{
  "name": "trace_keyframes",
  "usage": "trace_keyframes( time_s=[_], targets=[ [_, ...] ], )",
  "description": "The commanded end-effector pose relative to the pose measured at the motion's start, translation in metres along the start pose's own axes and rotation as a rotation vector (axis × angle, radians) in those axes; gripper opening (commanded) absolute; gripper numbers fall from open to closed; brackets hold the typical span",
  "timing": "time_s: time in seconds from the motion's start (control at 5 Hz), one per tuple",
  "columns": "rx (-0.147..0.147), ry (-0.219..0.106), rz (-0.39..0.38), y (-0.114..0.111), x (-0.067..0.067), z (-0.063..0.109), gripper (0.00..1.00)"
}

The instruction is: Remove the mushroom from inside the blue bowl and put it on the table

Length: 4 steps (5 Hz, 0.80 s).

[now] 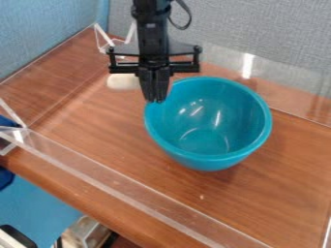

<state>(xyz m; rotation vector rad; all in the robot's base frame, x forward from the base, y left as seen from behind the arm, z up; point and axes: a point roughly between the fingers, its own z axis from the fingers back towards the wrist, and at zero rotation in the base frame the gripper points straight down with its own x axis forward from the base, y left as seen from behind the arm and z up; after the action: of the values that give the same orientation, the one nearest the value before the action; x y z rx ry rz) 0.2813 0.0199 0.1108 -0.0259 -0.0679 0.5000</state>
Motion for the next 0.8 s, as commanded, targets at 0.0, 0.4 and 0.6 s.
trace_keyframes(
  time_s=[0.0, 0.4, 0.6],
  targets=[
    [-0.015, -0.067, 0.024, 0.008, 0.003, 0.017, 0.00],
    [0.004, -0.088, 0.067, 0.021, 0.003, 0.013, 0.00],
    [0.020, -0.093, 0.073, 0.024, 0.002, 0.004, 0.00]
  ],
)
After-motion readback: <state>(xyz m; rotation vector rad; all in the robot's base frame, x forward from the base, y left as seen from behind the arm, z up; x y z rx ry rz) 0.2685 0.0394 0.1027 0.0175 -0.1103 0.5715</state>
